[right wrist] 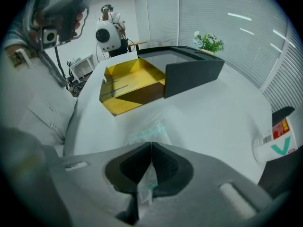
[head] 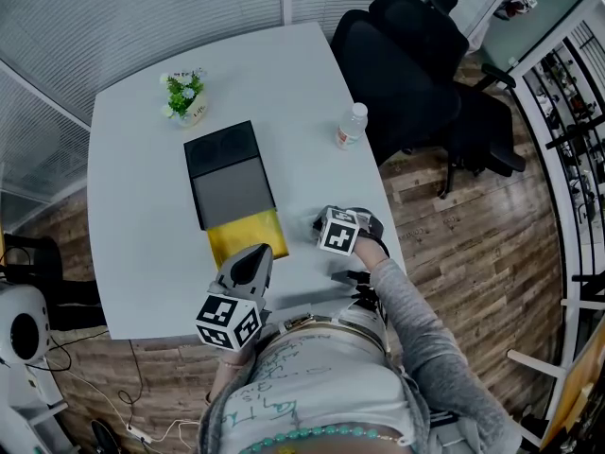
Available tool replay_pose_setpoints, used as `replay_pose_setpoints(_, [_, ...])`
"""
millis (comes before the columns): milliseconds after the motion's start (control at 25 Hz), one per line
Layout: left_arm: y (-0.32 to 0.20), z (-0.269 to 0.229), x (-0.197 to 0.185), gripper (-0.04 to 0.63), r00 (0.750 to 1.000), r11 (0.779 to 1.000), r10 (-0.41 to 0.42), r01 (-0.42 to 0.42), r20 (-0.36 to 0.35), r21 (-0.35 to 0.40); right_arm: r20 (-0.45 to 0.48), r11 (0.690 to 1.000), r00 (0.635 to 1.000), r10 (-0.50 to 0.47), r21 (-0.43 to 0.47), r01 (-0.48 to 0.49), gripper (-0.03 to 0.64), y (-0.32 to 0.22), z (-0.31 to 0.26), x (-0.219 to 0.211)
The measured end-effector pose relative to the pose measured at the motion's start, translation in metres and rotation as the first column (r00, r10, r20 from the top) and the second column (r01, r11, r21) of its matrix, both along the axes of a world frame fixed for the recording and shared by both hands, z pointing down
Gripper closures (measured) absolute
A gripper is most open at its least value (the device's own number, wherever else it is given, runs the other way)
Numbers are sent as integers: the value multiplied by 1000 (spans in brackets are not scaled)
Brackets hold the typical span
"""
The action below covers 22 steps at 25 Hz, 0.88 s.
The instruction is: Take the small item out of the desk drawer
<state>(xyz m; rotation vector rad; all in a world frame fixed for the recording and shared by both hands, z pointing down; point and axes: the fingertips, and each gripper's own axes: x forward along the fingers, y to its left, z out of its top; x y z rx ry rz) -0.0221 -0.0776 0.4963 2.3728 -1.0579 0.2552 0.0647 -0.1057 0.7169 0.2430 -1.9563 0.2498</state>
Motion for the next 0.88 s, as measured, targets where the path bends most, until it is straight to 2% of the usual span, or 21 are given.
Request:
replay_pose_setpoints(200, [-1,0,-2,597,1000,1000,-1,1,0,2,4,1000,1000,-4,0,4,593,-2,-1,2])
replay_pose_setpoints(360, [-1,-1,-4,597,1000,1000,0,0,1,5,20,1000,1000,2,-31,-1,495,1,-9,3])
replay_pose_setpoints(680, [0,-2,-2,597,1000,1000,-2,2,-2,8,75,999,997,31,16,-33,448,-10,-46,9])
replay_pose_setpoints(880, [-1,-3,0,597,1000,1000,4,-4,-4,11,165,999,986,23,24,-27,445,-5,-78,1])
